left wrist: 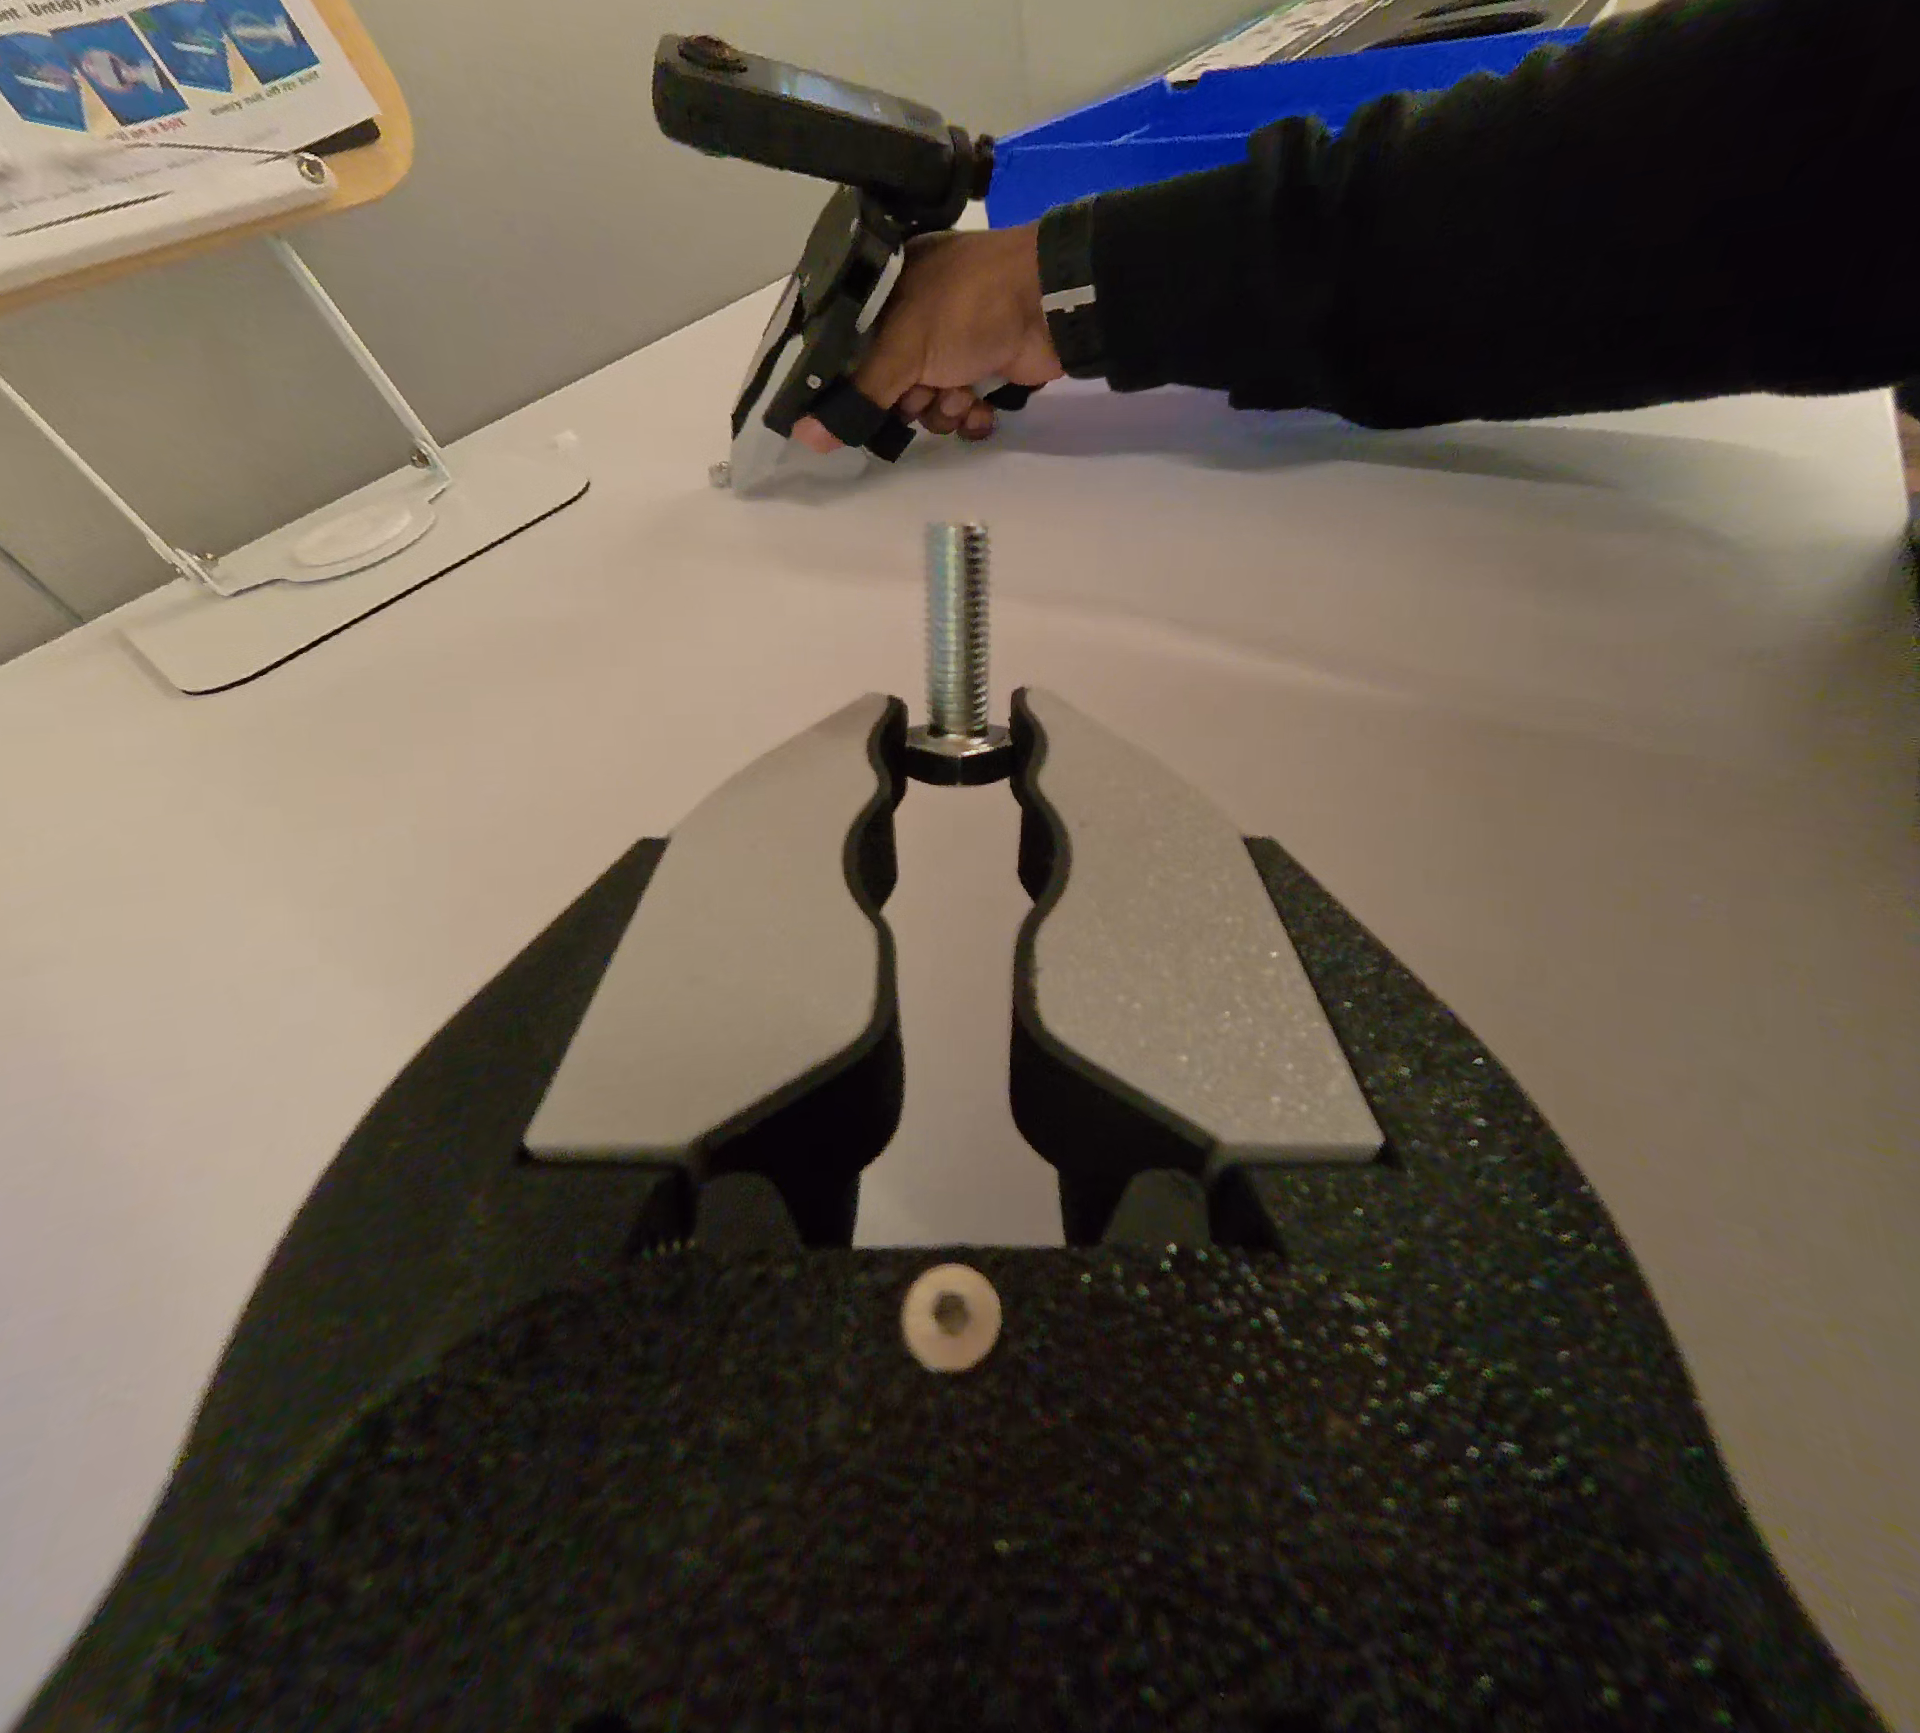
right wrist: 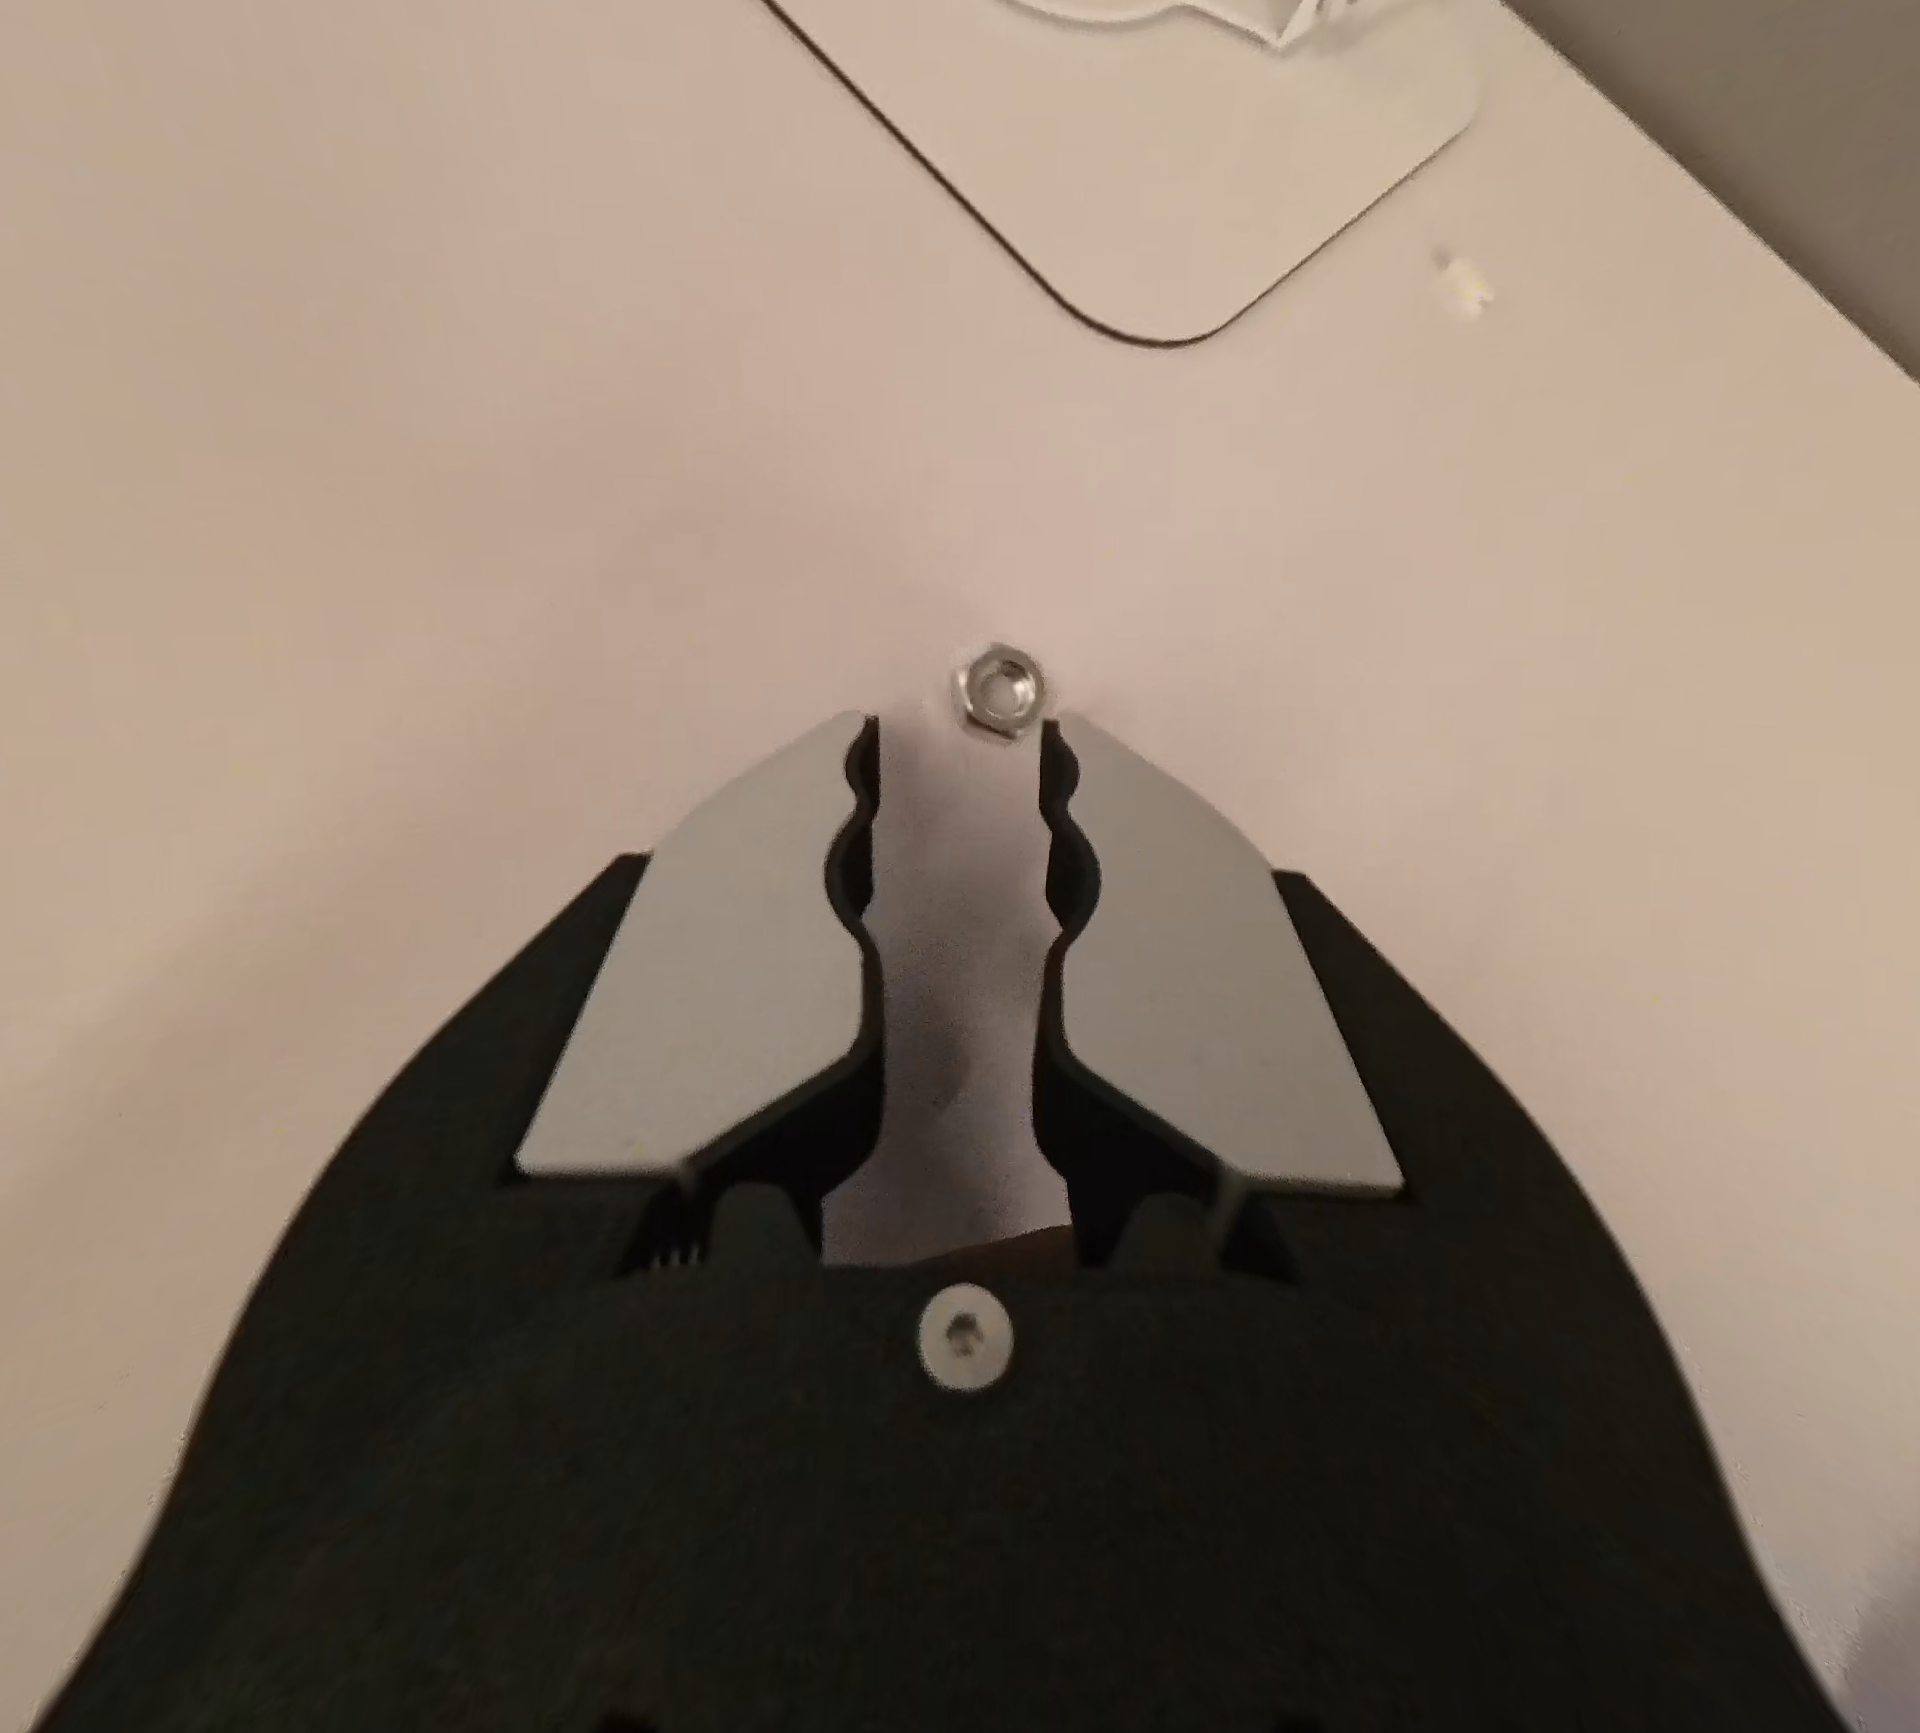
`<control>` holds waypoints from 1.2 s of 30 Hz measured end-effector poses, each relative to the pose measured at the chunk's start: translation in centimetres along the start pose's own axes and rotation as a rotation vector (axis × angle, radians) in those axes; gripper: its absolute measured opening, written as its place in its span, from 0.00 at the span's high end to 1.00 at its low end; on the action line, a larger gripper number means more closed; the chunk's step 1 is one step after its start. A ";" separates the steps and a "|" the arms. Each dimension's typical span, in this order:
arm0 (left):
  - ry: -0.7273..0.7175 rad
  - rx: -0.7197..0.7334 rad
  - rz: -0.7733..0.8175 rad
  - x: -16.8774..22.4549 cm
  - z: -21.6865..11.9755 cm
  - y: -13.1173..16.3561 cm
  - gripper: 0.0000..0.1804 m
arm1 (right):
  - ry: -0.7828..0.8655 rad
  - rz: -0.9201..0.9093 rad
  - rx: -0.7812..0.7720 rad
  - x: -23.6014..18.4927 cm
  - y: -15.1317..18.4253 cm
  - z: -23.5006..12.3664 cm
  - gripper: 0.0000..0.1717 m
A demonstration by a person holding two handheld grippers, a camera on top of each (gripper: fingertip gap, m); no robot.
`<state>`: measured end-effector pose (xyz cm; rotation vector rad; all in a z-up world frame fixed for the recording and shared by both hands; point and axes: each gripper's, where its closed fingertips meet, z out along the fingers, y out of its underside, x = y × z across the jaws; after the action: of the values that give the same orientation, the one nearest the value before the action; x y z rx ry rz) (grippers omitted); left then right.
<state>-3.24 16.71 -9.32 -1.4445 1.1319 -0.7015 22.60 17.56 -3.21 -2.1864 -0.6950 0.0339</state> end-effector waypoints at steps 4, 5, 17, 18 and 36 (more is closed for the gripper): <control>0.013 -0.004 -0.008 0.1 0.2 0.0 0.90 | 0.009 0.024 -0.005 0.6 0.0 0.2 0.82; 0.016 -0.005 -0.009 0.1 0.2 0.0 0.90 | 0.008 0.022 -0.004 0.7 -0.1 0.4 0.82; 0.041 0.002 -0.039 -0.6 0.7 -0.1 0.90 | -0.112 0.090 -0.038 -0.2 -0.3 0.9 0.90; 0.044 0.004 -0.039 -0.7 0.8 -0.4 0.90 | -0.116 0.086 -0.039 -0.2 -0.3 0.9 0.90; 0.116 0.203 -0.251 -2.7 9.8 -4.4 0.90 | -0.765 -0.225 0.431 -19.6 -10.0 -21.4 0.90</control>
<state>5.71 22.74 -6.68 -1.3989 0.9443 -1.0578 6.71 -2.09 14.20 -1.6328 -1.2157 0.8558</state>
